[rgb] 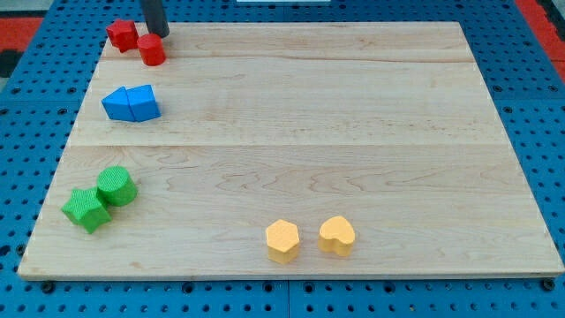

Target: Move the red circle into red star

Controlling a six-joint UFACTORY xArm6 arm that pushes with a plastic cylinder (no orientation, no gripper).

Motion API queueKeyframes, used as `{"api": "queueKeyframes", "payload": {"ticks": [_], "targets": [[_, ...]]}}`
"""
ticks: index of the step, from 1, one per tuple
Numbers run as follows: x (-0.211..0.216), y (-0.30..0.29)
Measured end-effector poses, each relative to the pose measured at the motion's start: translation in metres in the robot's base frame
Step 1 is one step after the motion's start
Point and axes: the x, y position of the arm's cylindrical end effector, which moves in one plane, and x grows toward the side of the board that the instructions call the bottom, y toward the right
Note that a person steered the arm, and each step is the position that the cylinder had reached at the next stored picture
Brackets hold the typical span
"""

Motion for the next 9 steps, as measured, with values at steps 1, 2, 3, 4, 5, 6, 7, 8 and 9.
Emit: {"api": "queueKeyframes", "payload": {"ticks": [1,2,3,4,5,6,7,8,9], "targets": [[0.014,0.028],[0.055,0.043],[0.075,0.012],[0.069,0.003],[0.056,-0.005],[0.050,-0.025],[0.045,-0.031],[0.037,-0.035],[0.033,-0.040]]}}
